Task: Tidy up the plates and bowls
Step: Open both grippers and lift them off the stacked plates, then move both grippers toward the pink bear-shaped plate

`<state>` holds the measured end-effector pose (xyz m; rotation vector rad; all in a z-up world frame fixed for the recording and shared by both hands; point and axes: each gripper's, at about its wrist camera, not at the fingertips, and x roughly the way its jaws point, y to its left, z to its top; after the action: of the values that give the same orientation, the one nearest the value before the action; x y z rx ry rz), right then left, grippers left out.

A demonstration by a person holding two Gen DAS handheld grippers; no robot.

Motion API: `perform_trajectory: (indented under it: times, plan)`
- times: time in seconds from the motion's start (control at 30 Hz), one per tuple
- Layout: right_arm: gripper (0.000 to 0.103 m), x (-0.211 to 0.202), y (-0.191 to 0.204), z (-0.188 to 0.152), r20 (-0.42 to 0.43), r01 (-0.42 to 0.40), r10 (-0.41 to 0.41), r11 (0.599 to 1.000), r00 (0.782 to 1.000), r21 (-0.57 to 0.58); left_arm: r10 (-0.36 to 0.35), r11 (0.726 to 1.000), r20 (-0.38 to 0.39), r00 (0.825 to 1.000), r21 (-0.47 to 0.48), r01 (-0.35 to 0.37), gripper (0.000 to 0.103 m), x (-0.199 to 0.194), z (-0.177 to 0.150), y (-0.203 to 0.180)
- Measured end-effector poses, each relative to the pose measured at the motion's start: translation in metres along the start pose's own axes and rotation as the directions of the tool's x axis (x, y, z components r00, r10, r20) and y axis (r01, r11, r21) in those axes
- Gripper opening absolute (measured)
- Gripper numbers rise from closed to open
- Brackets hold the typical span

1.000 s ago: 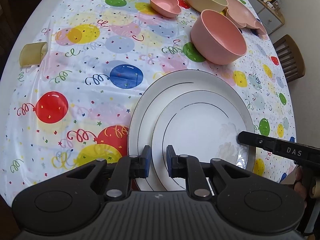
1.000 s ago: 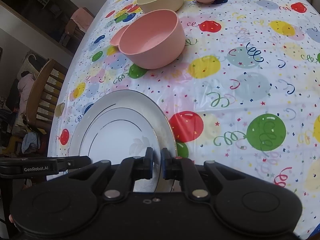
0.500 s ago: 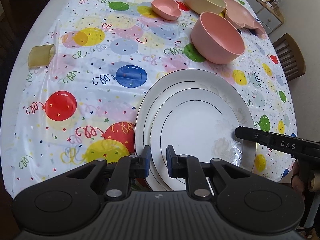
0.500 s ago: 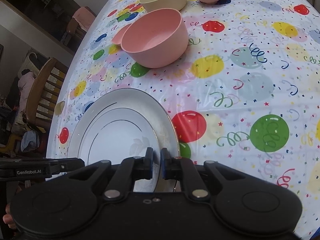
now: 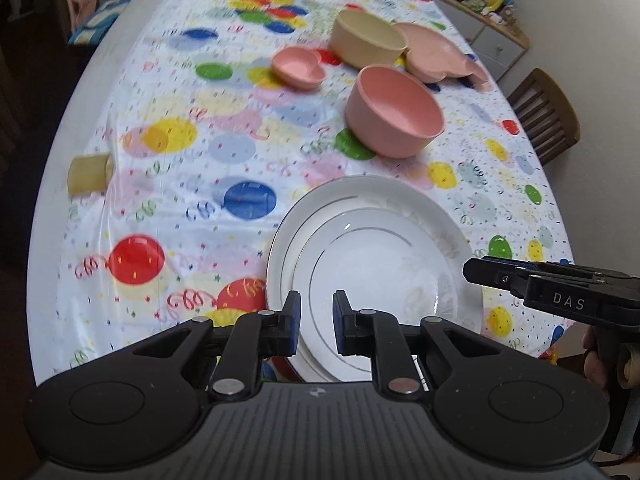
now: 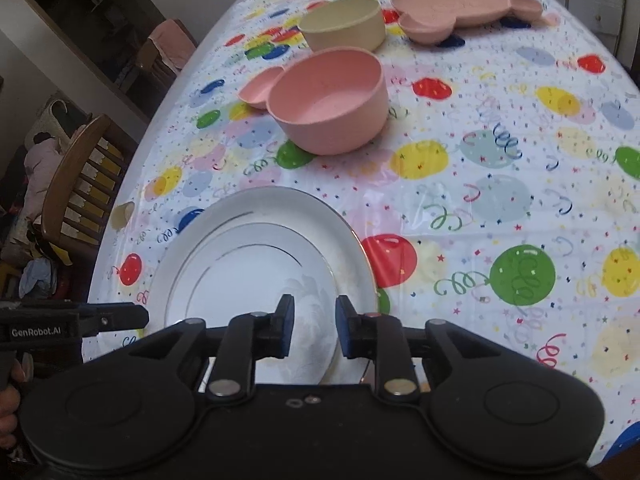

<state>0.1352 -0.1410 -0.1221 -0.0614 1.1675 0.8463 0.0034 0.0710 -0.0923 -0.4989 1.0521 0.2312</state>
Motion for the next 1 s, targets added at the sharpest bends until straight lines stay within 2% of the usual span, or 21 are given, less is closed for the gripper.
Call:
perform_trajectory:
  times: [0.33, 0.5, 0.63, 0.73, 0.93, 1.0]
  plan:
    - [0.038, -0.047, 0.042, -0.008, 0.172, 0.076, -0.066, 0.996, 0.983, -0.049, -0.055, 0.986, 0.088, 0.995, 0.162, 0.040, 0.016, -0.029, 0.011, -0.021]
    - [0.047, -0.066, 0.057, -0.015, 0.240, 0.108, -0.098, 0.994, 0.966, -0.032, -0.079, 0.973, 0.138, 0.987, 0.226, 0.047, 0.016, -0.042, 0.017, -0.030]
    - [0.051, -0.081, 0.068, -0.017, 0.291, 0.136, -0.124, 0.990, 0.949, -0.023, -0.112, 0.961, 0.177, 0.978, 0.270, 0.061, 0.017, -0.052, 0.022, -0.039]
    - [0.061, -0.091, 0.074, -0.016, 0.330, 0.162, -0.148, 0.987, 0.932, -0.014, -0.131, 0.953, 0.195, 0.972, 0.296, 0.069, 0.018, -0.057, 0.026, -0.046]
    - [0.075, -0.109, 0.079, -0.014, 0.379, 0.207, -0.194, 0.978, 0.905, 0.005, -0.144, 0.941, 0.231, 0.962, 0.332, 0.061, 0.024, -0.062, 0.035, -0.057]
    - [0.078, -0.113, 0.078, -0.012, 0.390, 0.220, -0.207, 0.975, 0.897, 0.012, -0.145, 0.941, 0.244, 0.959, 0.334, 0.057, 0.033, -0.063, 0.039, -0.060]
